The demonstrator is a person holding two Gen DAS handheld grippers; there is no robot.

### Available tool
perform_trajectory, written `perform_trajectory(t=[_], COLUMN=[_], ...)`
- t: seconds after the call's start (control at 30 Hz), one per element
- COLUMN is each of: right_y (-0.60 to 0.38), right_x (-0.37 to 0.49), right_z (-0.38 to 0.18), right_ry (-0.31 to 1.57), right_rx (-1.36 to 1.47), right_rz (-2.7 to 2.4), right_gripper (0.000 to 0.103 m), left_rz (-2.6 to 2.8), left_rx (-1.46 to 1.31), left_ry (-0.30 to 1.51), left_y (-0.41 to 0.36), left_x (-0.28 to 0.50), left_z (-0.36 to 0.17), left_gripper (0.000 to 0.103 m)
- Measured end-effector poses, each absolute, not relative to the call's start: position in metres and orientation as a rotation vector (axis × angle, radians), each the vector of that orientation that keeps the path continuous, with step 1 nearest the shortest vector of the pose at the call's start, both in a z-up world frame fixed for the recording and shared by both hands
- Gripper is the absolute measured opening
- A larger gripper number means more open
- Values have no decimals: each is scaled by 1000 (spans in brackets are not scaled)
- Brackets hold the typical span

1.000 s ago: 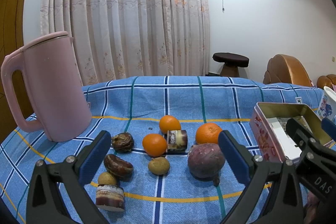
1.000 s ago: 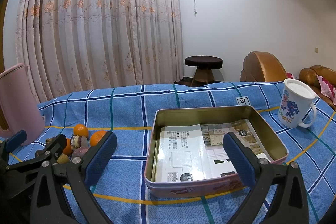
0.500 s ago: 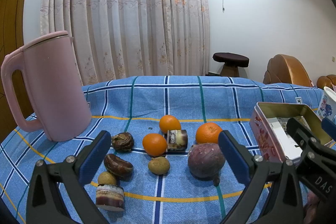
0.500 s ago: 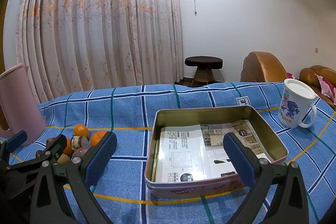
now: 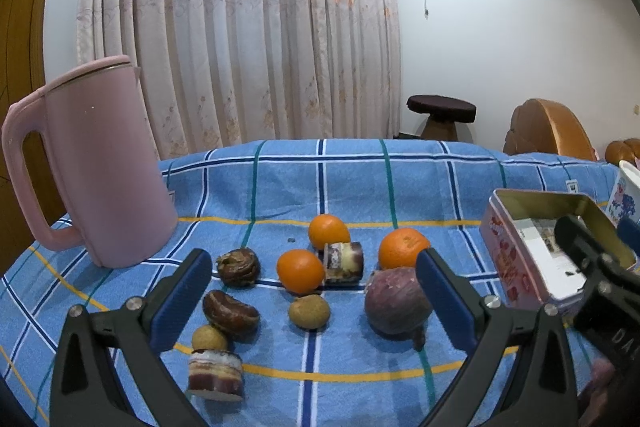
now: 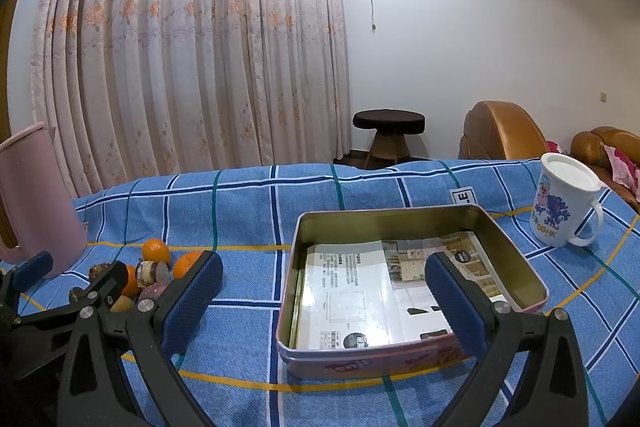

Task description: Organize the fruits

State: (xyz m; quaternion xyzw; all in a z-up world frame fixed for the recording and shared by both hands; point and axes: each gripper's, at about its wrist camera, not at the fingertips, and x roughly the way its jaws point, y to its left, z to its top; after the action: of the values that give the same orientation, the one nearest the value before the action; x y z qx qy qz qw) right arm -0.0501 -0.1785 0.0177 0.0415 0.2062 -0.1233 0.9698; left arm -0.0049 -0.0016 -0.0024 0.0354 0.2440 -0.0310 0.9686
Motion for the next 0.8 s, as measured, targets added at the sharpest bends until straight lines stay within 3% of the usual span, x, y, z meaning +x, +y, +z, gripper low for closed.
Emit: perform_trajectory(t=[0.27, 0.4, 0.43, 0.8], right_y=[-171, -162, -159, -89], right_x=[-52, -47, -43, 0], right_z=[20, 18, 16, -6], right_ry=[399, 437, 461, 667], right_rx=[76, 67, 71, -16], right_rz=[-183, -89, -61, 128], right_gripper=[100, 65, 63, 63], left_rz=[-21, 20, 28, 20], left_rx=[106, 37, 19, -35], left_ry=[499, 517, 522, 584], left_y=[42, 80, 88, 128], left_x=[-2, 6, 8, 13], left_z=[9, 18, 20, 19], left_gripper=[103, 103, 103, 103])
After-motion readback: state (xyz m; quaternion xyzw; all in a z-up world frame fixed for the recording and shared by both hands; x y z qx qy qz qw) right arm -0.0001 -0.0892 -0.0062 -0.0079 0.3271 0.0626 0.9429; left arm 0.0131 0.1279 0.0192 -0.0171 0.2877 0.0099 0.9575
